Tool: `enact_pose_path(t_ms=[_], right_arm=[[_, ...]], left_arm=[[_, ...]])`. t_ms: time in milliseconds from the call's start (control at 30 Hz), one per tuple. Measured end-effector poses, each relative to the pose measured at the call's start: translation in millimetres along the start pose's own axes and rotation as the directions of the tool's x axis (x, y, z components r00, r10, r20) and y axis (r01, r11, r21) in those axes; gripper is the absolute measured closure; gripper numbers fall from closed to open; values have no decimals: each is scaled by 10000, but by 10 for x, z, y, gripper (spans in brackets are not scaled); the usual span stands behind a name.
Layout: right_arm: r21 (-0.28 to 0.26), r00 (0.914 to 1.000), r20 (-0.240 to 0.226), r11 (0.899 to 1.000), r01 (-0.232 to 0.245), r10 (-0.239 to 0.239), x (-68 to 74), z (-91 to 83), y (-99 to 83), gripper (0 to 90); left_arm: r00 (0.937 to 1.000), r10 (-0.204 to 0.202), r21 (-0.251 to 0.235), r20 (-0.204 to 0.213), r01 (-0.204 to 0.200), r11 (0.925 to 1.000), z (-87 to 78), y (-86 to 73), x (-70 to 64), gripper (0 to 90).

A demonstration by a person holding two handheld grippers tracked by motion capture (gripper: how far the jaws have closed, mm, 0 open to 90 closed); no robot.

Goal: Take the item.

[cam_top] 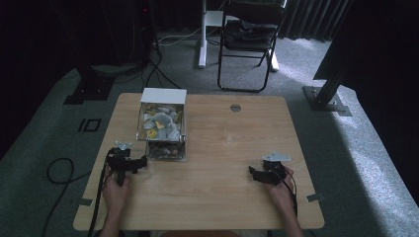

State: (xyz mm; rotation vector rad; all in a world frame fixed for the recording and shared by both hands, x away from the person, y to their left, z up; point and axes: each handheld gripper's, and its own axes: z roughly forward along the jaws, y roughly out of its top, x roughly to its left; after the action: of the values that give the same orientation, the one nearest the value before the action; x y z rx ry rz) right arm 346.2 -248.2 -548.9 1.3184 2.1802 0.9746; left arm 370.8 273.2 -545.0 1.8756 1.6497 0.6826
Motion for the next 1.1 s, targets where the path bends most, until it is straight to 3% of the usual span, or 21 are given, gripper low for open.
enact_pose_path(t_ms=[667, 1100], right_arm=[[71, 9998, -176, 10000, -66, 68, 24, -16, 11, 282], [-409, 9951, -706, 9969, 669, -697, 278, -143, 125, 328]], left_arm=[[10000, -29, 33, -8, 30, 10000, -22, -22, 24, 55], [10000, -28, 36, -7, 28, 10000, -22, -22, 24, 55]])
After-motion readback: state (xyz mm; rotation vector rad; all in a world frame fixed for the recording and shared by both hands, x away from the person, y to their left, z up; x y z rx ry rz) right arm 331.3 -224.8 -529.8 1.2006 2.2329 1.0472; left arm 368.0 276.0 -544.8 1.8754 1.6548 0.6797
